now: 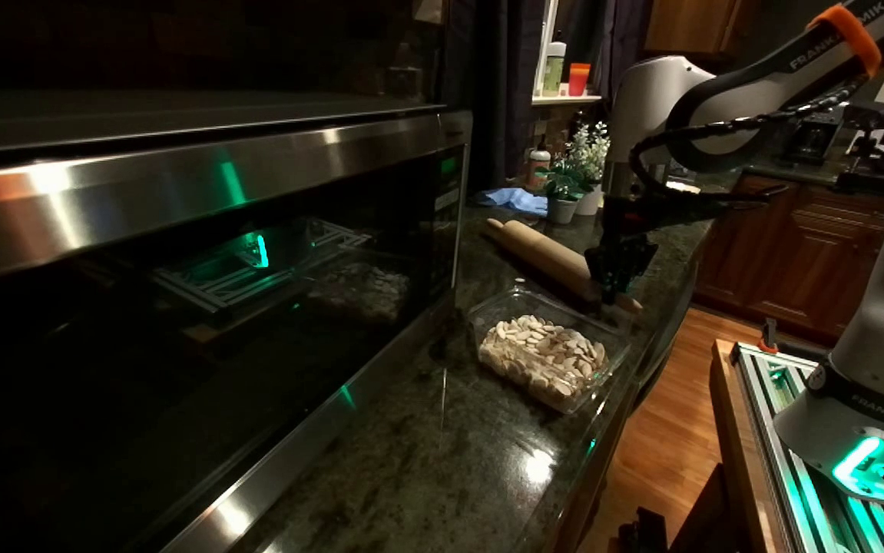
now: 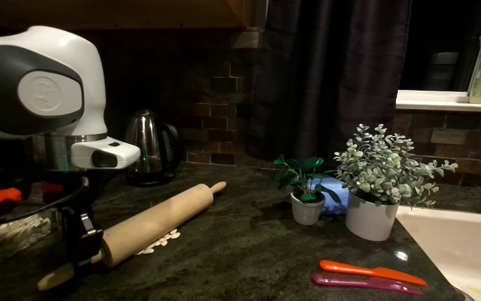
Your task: Put some of the contents of the clear lunch box onto the counter and push them to the right with the rolling pin
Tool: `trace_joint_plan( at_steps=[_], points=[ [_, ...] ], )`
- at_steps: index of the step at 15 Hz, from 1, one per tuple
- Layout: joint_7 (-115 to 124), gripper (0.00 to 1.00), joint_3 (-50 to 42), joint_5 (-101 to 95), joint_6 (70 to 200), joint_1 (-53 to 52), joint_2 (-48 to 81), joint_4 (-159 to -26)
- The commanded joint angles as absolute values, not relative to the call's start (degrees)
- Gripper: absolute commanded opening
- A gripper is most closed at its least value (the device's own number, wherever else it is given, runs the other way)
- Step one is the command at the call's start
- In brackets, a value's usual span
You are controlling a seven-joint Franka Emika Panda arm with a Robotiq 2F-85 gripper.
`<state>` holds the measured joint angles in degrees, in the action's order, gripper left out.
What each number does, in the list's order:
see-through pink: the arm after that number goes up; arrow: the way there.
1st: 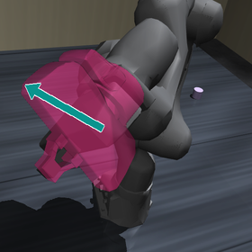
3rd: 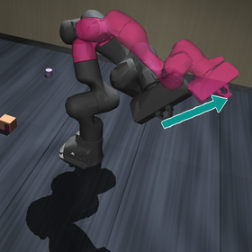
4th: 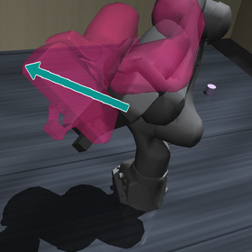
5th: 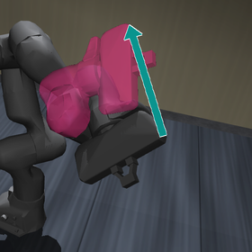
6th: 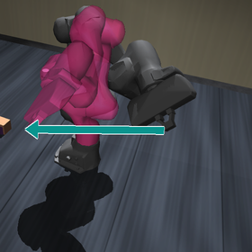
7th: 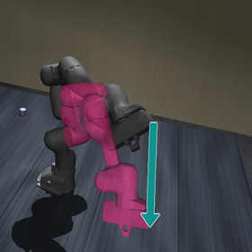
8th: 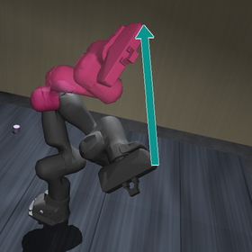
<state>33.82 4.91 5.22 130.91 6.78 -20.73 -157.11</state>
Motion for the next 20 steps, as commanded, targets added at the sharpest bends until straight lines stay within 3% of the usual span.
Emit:
trace_joint_plan(
  at_steps=[1, 20],
  points=[
    [34.20, 0.06, 4.47, 4.72, 129.59, 6.66, -20.55, -157.07],
    [32.23, 0.06, 6.29, 1.92, 128.27, 4.58, -21.79, -158.11]
  ],
)
